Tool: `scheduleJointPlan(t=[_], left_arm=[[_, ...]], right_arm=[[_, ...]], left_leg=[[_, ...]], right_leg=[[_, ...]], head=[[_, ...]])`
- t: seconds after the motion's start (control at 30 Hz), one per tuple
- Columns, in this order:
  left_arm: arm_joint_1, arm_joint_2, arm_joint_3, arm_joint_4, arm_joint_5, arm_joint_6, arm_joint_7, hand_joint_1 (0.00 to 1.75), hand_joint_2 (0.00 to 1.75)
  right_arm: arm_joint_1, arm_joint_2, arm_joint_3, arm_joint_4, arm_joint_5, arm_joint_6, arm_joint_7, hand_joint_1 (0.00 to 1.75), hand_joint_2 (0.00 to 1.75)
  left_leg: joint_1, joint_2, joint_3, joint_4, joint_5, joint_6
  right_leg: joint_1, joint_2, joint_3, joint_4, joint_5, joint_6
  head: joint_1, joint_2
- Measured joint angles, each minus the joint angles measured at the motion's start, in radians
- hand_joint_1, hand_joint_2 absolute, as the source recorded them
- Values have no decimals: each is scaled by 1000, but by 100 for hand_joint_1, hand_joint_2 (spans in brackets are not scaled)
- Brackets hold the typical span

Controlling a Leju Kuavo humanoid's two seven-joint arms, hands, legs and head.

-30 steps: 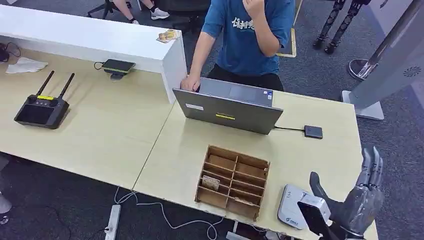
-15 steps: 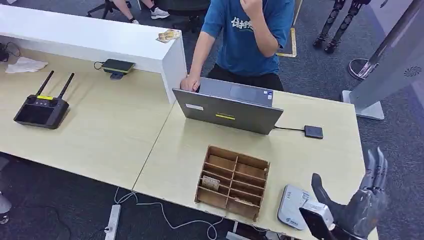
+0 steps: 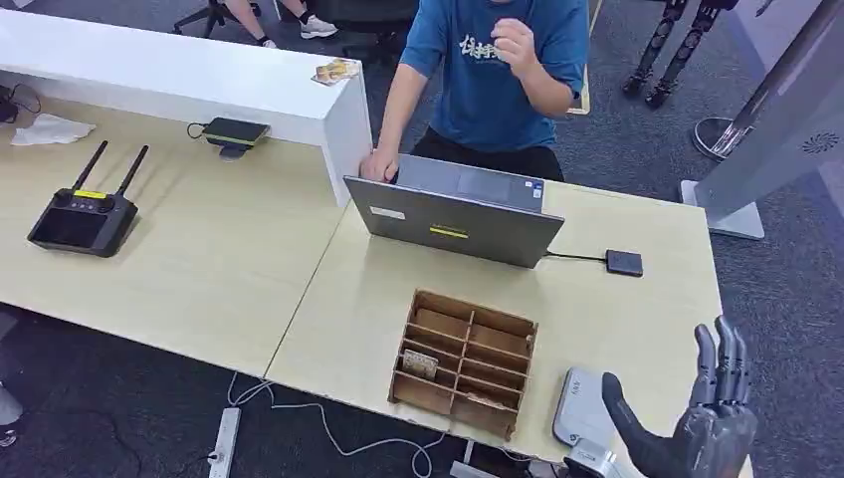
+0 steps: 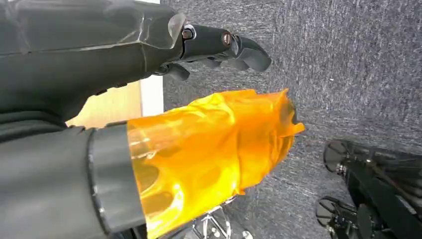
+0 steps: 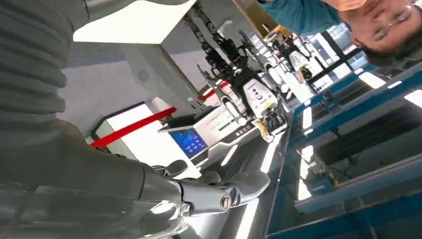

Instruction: Pass the card to the sensor for recognition and then transmit it.

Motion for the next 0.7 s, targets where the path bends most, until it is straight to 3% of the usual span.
scheduleJointPlan(t=[0.2, 0.43, 0.7], left_arm=[[0, -1, 0, 0, 39, 18, 1, 0, 0], [1, -3, 2, 0, 65, 21, 8, 0, 0], [1, -3, 3, 0, 58, 7, 8, 0, 0]], right_arm=[[65, 0, 15, -6, 18, 0, 5, 0, 175], [109, -3, 87, 7, 34, 0, 73, 0, 175], [105, -13, 176, 76, 153, 1, 114, 0, 175]], left_leg=[[0, 0, 0, 0, 0, 0], [0, 0, -1, 0, 0, 0], [0, 0, 0, 0, 0, 0]], right_leg=[[0, 0, 0, 0, 0, 0], [0, 0, 0, 0, 0, 0], [0, 0, 0, 0, 0, 0]], head=[[0, 0], [0, 0], [0, 0]])
